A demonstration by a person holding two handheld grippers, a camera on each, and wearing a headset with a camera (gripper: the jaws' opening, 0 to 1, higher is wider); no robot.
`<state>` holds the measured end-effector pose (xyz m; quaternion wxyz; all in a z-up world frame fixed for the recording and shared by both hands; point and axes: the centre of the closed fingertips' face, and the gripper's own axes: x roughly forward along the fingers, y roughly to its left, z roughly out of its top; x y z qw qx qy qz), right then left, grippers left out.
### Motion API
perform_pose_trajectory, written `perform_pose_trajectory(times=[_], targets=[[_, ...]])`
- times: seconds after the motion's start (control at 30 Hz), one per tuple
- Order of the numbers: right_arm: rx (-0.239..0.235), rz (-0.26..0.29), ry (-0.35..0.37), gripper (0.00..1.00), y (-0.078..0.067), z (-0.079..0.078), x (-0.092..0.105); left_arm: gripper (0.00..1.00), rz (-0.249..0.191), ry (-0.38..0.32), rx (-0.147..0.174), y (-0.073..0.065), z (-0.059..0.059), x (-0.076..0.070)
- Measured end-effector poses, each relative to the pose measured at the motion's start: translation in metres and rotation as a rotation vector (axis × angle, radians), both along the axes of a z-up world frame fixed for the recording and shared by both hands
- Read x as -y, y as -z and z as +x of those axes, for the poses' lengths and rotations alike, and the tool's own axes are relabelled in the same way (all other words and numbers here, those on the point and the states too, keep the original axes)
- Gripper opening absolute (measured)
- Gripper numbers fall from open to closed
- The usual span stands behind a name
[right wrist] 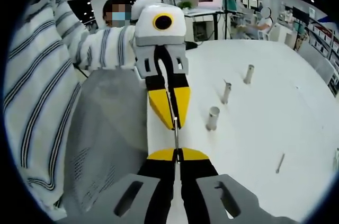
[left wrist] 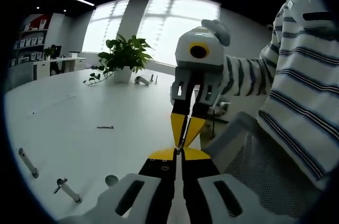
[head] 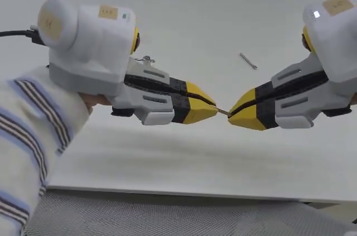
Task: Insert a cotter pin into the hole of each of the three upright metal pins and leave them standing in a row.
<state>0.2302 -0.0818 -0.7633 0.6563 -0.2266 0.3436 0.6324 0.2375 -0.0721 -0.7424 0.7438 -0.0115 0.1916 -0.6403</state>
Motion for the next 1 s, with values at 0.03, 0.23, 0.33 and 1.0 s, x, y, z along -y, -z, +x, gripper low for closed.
perform_pose_trajectory(times=[0.03,0.23,0.33,1.0], targets=[[-0.003,0.003,-0.002,0.03,-0.001,0.0,0.0,0.01,-0.009,-0.001,-0.008,0.0,0.0,0.0],[-0.017,0.026,-0.01,0.03,-0.005,-0.003,0.0,0.0,-0.042,0.006,-0.032,-0.003,-0.002,-0.002],[-0.026,0.05,-0.026,0.03,-0.008,-0.007,-0.001,0.0,-0.066,0.014,-0.044,-0.005,-0.004,-0.003],[-0.04,0.13,-0.041,0.03,-0.022,-0.012,-0.005,0.0,-0.07,0.048,-0.044,-0.006,-0.01,-0.006]])
